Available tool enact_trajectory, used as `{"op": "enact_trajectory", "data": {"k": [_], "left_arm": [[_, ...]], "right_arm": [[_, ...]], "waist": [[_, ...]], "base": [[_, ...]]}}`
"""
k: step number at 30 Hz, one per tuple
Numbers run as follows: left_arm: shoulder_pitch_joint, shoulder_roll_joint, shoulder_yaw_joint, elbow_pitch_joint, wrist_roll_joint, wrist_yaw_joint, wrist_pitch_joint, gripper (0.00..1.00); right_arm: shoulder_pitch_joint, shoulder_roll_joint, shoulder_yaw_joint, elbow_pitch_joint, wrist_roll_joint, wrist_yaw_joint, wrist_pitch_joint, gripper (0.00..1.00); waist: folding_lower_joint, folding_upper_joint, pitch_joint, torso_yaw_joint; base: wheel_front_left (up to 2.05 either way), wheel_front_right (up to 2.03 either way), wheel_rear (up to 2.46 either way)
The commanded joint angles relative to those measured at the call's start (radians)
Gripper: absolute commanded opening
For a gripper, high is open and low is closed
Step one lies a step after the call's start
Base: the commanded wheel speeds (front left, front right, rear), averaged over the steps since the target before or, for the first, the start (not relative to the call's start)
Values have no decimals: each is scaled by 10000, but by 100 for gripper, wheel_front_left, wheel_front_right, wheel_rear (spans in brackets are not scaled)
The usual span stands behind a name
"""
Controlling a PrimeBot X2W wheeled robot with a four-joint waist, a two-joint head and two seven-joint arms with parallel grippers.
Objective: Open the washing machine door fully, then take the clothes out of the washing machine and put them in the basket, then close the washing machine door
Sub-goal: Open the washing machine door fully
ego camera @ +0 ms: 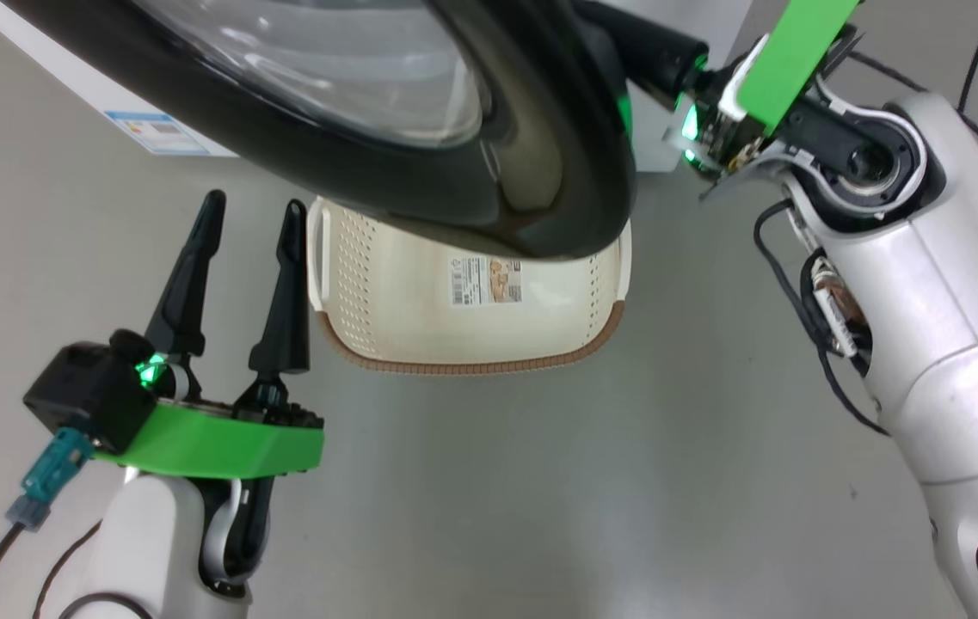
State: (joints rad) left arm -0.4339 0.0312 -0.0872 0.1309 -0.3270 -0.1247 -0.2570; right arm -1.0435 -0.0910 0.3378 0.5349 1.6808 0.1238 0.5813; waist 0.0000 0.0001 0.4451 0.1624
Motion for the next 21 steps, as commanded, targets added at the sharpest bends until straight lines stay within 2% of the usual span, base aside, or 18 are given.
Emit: {"op": "enact_trajectory", "data": {"k": [1,21], "left_arm": [[135,191,346,-197,-47,14,-48,100],[865,191,341,64,-29,248,-48,100]], "right_arm": [[345,234,202,-398,-13,69,130,0],[2019,33,1150,-945,-152,69,134,0]], "waist": [[0,-1,-219,86],[0,-1,-1720,900]], "base": [[0,0,0],[0,0,0]]}}
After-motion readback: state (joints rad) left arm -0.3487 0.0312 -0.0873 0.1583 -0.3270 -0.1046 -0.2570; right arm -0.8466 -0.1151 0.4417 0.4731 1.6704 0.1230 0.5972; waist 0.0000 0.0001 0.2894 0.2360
